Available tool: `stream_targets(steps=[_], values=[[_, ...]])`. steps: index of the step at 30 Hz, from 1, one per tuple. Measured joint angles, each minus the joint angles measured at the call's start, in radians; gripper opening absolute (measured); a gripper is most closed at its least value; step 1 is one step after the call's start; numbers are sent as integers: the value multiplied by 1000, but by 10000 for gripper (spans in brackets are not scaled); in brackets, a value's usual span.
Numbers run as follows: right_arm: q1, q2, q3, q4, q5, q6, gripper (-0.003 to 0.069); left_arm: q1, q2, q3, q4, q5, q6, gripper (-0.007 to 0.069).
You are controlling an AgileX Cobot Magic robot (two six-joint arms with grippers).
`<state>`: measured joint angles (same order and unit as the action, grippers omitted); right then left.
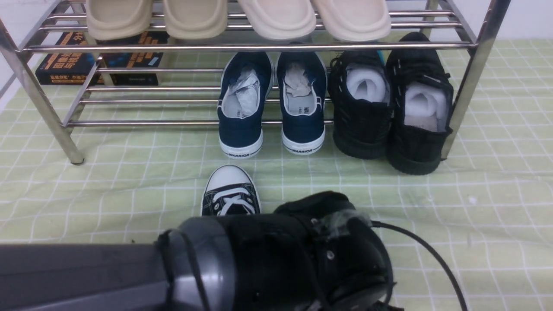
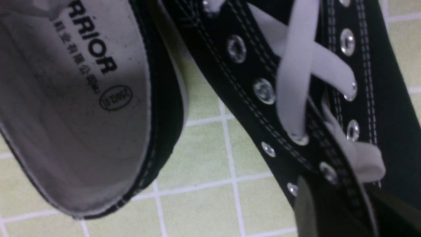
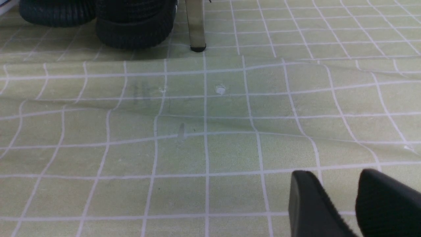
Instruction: Take the shoes off the shelf with your hand from the green coffee tablecloth.
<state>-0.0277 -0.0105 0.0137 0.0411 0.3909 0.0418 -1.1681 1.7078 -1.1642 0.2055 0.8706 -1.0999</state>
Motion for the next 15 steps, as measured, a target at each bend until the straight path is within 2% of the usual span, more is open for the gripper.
stream_targets(steps=[1,6,10,15], values=[[0,0,0,0,0,0,240,0,-4,-12,3,15,0,26],[0,0,0,0,0,0,240,0,-38,-103,66,90,0,21],[0,0,0,0,0,-2,240,0,-65,-196,180,178,0,21],[0,0,0,0,0,-2,240,6,-65,-213,219,183,-26,21]])
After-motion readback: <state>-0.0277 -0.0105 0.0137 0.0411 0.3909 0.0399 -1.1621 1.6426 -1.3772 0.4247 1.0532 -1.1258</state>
